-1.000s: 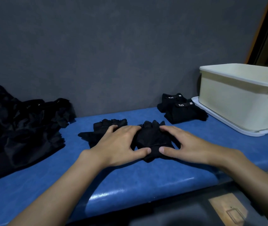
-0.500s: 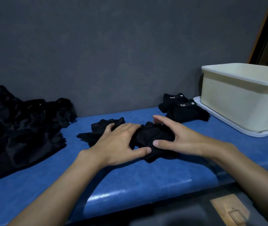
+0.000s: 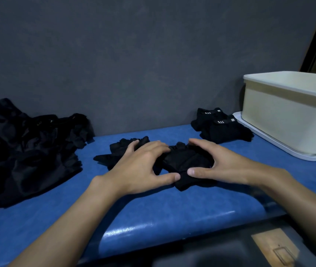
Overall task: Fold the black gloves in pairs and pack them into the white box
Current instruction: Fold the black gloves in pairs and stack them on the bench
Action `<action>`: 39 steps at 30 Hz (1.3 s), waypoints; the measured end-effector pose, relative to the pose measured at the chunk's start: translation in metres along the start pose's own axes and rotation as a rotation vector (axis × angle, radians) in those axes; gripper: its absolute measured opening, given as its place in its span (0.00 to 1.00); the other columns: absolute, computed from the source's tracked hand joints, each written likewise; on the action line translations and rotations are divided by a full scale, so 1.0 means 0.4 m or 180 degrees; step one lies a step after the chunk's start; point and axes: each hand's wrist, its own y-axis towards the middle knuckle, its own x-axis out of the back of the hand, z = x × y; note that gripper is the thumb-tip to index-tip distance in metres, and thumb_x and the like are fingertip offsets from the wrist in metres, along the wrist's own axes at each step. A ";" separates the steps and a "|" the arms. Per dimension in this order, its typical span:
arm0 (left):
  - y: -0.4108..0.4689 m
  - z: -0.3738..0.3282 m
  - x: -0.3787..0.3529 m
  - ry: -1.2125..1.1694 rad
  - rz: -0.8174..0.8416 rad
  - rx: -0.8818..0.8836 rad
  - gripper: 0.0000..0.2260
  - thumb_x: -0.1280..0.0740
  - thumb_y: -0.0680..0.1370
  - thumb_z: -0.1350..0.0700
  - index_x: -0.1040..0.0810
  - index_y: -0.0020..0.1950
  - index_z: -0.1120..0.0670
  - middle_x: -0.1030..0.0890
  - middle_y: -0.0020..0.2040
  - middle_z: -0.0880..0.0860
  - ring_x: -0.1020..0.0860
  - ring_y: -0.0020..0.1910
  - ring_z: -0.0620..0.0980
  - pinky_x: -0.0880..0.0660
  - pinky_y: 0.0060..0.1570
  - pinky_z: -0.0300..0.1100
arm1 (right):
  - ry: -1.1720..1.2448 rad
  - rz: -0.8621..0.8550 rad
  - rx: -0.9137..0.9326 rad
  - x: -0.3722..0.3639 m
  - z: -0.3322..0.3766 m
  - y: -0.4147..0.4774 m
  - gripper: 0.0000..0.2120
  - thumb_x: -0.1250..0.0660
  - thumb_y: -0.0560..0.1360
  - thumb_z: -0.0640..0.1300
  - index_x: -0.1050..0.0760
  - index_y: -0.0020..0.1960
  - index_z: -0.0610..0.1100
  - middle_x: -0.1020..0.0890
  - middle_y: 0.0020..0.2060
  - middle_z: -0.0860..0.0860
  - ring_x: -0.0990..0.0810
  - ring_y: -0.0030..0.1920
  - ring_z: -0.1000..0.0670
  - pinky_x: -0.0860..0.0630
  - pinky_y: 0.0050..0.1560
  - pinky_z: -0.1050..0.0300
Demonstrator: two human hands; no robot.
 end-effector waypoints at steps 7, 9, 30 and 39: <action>-0.004 -0.005 -0.003 0.0086 0.0351 0.0102 0.34 0.40 0.72 0.28 0.33 0.73 0.44 0.29 0.69 0.39 0.39 0.74 0.38 0.56 0.77 0.56 | -0.0255 0.0422 -0.0274 0.014 -0.017 -0.037 0.51 0.32 0.66 0.68 0.53 0.79 0.54 0.44 0.77 0.58 0.44 0.76 0.58 0.44 0.76 0.56; -0.006 -0.008 -0.001 0.0105 0.0359 0.0131 0.34 0.40 0.73 0.29 0.33 0.74 0.44 0.30 0.70 0.40 0.41 0.75 0.38 0.56 0.77 0.57 | -0.0295 0.0424 -0.0315 0.013 -0.016 -0.032 0.51 0.32 0.66 0.69 0.54 0.79 0.54 0.44 0.77 0.57 0.45 0.76 0.57 0.44 0.76 0.54; -0.132 0.036 0.105 -0.0058 -0.0307 0.0354 0.33 0.45 0.72 0.29 0.29 0.71 0.44 0.29 0.71 0.40 0.38 0.73 0.38 0.49 0.77 0.54 | -0.0173 -0.0169 0.0275 -0.025 0.124 -0.036 0.42 0.30 0.70 0.63 0.43 0.77 0.53 0.38 0.75 0.59 0.42 0.75 0.60 0.43 0.76 0.56; -0.275 0.168 0.192 0.0269 -0.0800 0.0763 0.24 0.43 0.76 0.36 0.23 0.66 0.46 0.25 0.65 0.39 0.31 0.69 0.39 0.44 0.76 0.50 | 0.0038 -0.0187 0.0703 -0.107 0.265 0.051 0.26 0.31 0.75 0.54 0.33 0.71 0.56 0.28 0.67 0.64 0.33 0.67 0.64 0.37 0.64 0.70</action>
